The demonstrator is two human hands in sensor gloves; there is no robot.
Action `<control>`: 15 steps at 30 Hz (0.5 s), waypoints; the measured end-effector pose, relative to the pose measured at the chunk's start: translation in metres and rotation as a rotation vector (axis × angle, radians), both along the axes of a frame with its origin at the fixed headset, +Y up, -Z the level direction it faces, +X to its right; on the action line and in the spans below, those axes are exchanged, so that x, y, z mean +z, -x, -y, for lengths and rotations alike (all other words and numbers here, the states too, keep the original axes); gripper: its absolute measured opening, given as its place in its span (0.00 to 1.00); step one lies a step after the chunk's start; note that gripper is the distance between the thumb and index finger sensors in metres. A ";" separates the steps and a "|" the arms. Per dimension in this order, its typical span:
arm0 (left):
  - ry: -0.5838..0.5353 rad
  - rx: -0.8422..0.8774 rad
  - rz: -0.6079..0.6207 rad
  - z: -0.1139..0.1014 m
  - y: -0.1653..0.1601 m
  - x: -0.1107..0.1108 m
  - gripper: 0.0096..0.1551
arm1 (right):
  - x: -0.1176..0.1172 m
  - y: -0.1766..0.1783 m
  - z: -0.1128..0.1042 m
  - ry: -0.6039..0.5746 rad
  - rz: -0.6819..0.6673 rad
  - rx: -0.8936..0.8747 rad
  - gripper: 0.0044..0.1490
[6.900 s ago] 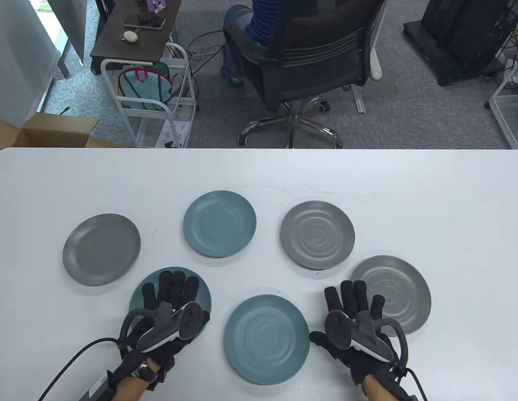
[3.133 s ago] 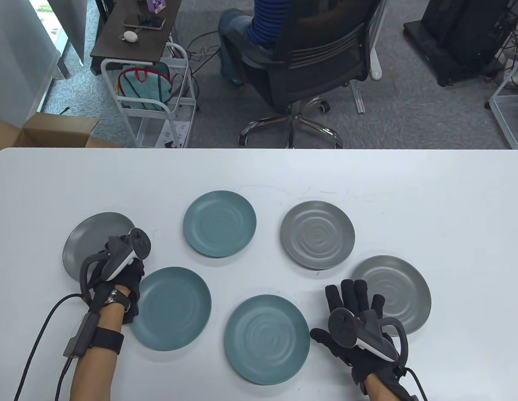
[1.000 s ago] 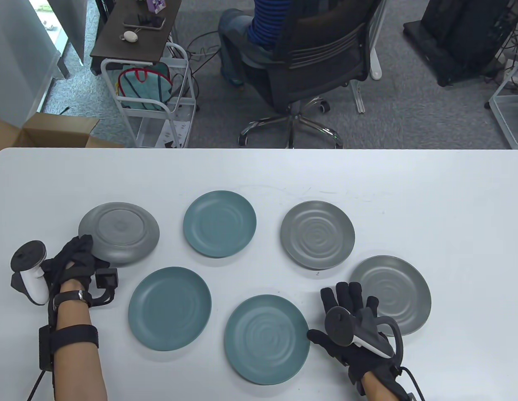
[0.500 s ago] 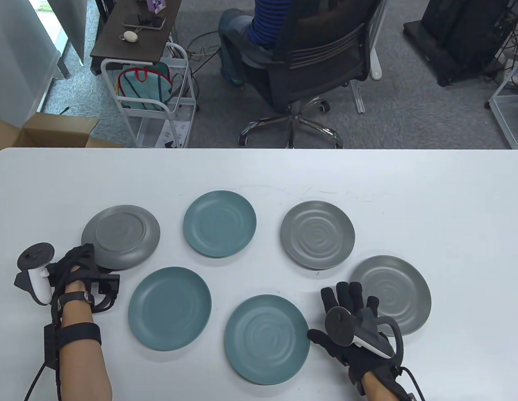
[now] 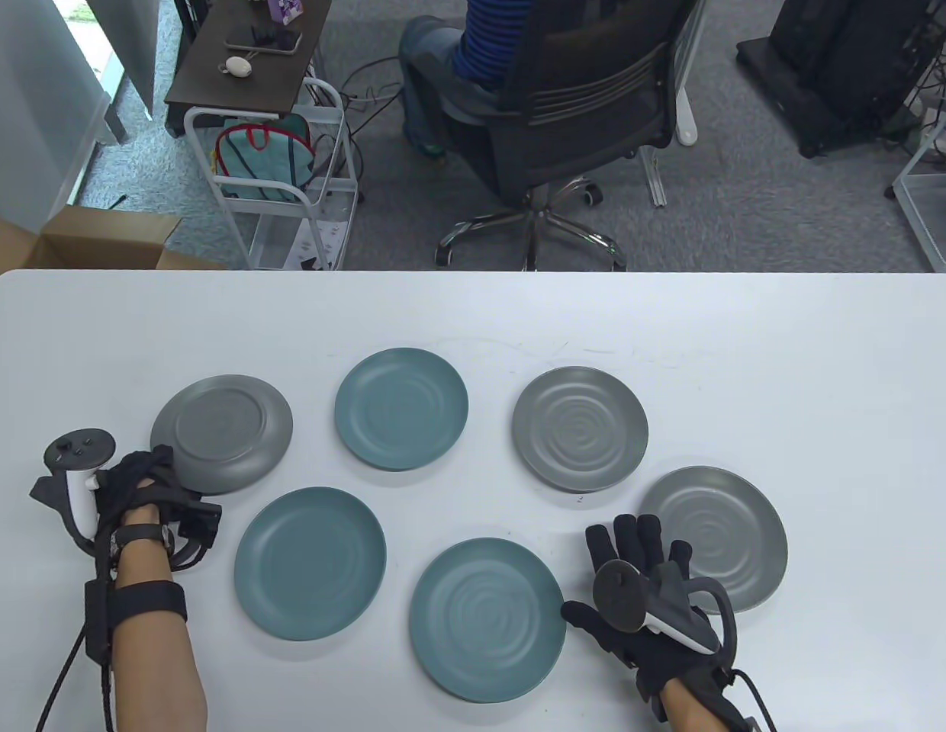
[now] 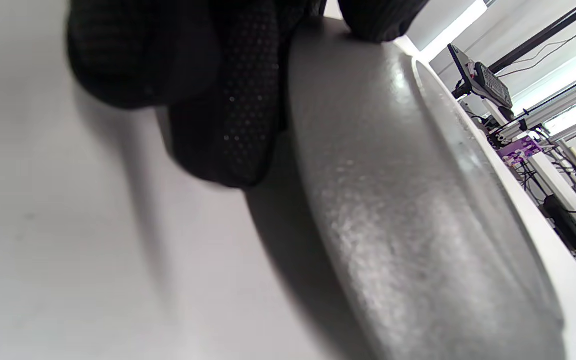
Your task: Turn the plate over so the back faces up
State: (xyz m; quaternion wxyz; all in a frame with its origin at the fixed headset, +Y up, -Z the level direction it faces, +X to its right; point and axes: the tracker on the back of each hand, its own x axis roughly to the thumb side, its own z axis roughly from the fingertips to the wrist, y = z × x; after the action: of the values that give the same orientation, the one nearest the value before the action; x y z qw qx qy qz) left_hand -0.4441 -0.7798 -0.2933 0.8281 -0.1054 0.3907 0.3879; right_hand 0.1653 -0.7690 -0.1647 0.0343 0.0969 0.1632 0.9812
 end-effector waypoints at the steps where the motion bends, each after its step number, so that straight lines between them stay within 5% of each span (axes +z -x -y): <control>1: 0.007 -0.017 0.004 -0.001 0.000 0.000 0.37 | 0.000 0.000 0.000 0.000 0.000 0.000 0.62; 15: 0.101 -0.177 0.026 -0.006 -0.002 -0.002 0.37 | 0.000 0.001 0.001 0.000 -0.008 0.007 0.62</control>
State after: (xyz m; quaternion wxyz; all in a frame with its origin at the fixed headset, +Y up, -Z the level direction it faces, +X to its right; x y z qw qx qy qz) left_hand -0.4425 -0.7734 -0.2954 0.8578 -0.1171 0.4067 0.2917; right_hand 0.1638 -0.7696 -0.1642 0.0301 0.1004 0.1639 0.9809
